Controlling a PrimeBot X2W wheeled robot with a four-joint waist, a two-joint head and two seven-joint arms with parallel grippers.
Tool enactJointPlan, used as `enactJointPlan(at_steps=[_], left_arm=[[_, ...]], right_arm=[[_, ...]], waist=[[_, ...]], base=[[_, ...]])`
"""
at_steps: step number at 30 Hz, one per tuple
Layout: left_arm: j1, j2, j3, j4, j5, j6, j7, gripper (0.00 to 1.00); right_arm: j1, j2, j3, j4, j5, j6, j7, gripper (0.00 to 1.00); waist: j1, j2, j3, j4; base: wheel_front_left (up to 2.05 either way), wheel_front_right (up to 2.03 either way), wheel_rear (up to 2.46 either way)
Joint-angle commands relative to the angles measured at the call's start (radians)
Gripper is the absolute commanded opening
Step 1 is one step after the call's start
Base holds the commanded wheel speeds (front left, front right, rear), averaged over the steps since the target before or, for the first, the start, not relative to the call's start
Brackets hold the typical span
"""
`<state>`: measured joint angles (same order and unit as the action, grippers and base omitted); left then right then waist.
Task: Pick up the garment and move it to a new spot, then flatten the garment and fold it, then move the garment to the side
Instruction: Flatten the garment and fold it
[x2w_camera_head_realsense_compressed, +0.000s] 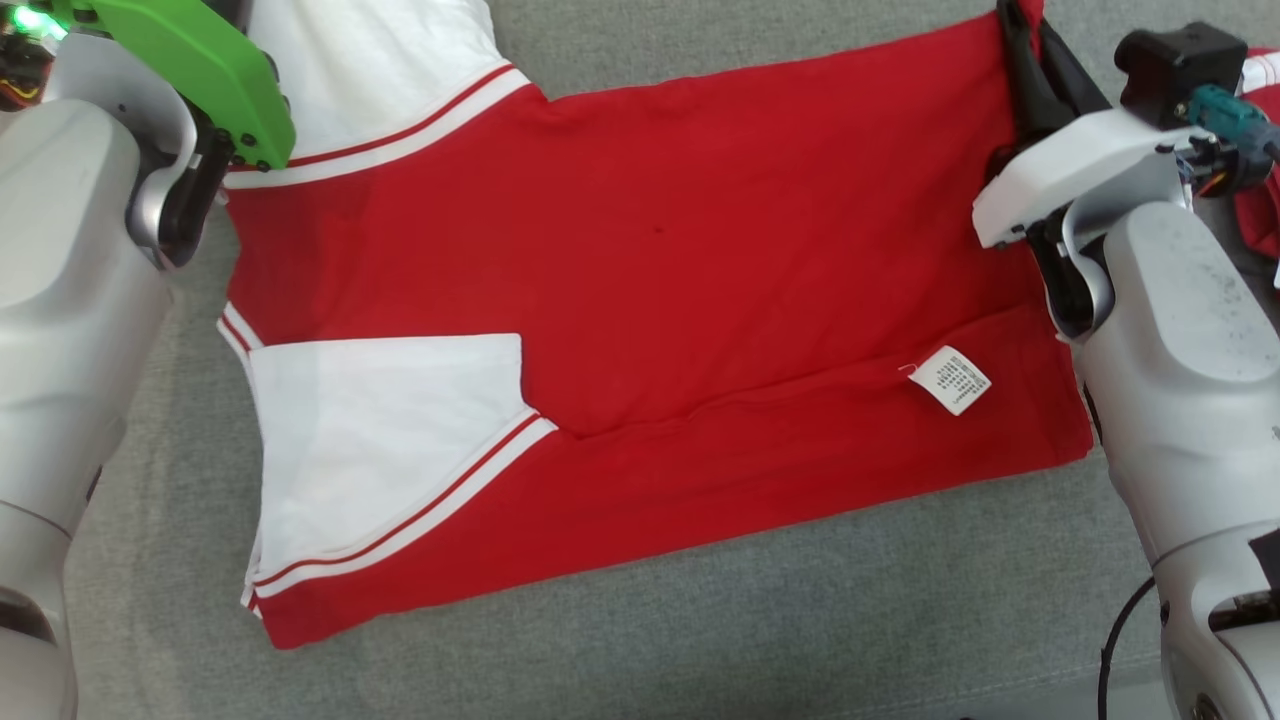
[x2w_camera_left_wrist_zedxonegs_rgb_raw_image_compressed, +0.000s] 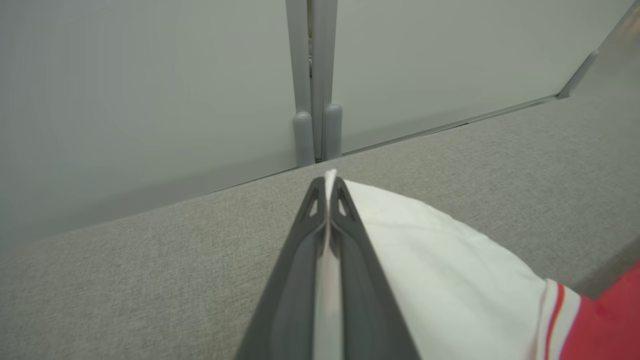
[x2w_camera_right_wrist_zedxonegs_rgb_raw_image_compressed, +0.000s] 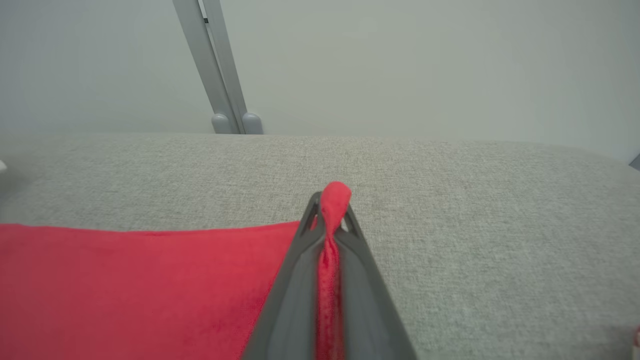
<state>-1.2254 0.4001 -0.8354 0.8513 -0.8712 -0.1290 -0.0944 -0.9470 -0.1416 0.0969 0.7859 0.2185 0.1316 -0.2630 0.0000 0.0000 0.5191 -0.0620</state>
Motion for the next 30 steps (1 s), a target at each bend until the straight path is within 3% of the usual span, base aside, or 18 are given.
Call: enactJointPlan(at_steps=[1,14,20,25,30], left_arm=[[0.002,-0.002,-0.008,-0.004,-0.010,-0.002,-0.019,0.00],[0.190,0.015,-0.034,-0.141,-0.119,-0.002,-0.165,0.00],[0.386,0.023,0.065,-0.272,-0.111,-0.002,-0.171,0.00],[0.596,-0.019,0.169,-0.364,-0.056,-0.002,-0.170,0.00],[0.762,-0.065,0.203,-0.411,-0.012,-0.002,-0.170,0.00]], right_arm=[[0.026,-0.005,-0.010,-0.006,-0.007,-0.002,-0.002,0.00],[0.202,-0.063,-0.069,-0.081,0.003,-0.002,-0.002,0.00],[0.313,-0.073,-0.069,-0.137,0.039,-0.002,-0.002,0.00],[0.414,-0.067,-0.068,-0.181,0.077,-0.002,-0.002,0.00],[0.503,-0.055,-0.063,-0.205,0.104,-0.002,-0.002,0.00]], waist=[[0.0000,0.0000,-0.037,0.029],[0.0000,0.0000,-0.172,0.100],[0.0000,0.0000,-0.231,0.128],[0.0000,0.0000,-0.282,0.148],[0.0000,0.0000,-0.327,0.159]], base=[[0.00,0.00,0.00],[0.00,0.00,0.00],[0.00,0.00,0.00],[0.00,0.00,0.00],[0.00,0.00,0.00]])
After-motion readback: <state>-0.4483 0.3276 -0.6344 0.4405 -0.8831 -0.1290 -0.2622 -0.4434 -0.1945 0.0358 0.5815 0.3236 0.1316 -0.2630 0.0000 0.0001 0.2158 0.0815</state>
